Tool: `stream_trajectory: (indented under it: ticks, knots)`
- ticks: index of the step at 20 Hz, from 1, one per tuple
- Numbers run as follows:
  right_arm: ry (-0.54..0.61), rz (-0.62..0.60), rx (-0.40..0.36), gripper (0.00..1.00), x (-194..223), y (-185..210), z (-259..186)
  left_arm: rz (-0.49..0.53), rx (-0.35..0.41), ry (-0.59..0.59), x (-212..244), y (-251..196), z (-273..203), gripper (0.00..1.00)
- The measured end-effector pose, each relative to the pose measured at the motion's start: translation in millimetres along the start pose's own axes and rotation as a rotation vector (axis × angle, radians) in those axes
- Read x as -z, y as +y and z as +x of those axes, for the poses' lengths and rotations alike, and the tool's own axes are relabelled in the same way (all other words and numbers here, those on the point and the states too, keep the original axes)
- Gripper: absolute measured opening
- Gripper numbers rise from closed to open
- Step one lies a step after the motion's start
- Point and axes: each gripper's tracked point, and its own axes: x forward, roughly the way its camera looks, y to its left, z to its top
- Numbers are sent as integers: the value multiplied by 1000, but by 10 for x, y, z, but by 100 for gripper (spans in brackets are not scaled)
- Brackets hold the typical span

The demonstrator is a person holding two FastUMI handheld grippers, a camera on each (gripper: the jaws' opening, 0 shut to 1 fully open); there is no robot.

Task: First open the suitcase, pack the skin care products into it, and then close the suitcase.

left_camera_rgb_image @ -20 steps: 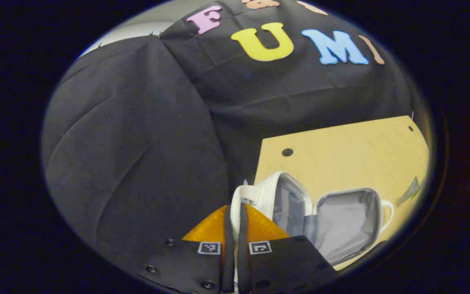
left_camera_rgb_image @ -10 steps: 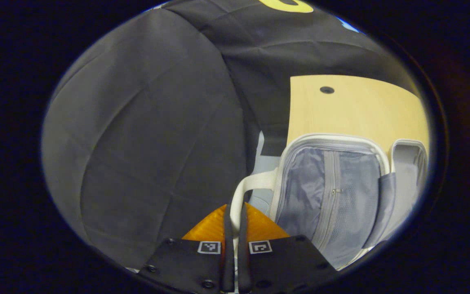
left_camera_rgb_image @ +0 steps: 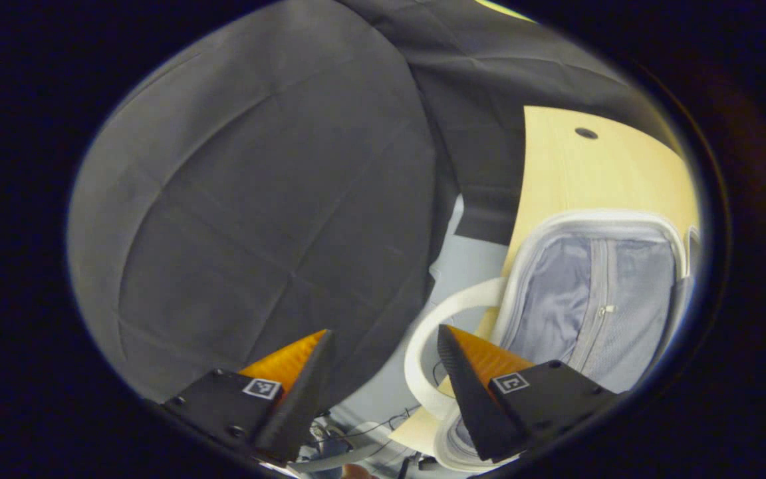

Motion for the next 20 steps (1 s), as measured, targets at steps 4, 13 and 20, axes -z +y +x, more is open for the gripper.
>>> stream_trajectory:
  ticks: [4,13,20]
  knots:
    - [1,-18,-13,95,26,15,-1,-108,51,-318,-701,-33,-943,98]
    - [54,-15,-22,95,203,-82,-19,245,904,-448,-303,-3544,-3234,97]
    - [135,18,19,95,500,-540,-144,549,1125,-328,854,-5183,-3825,98]
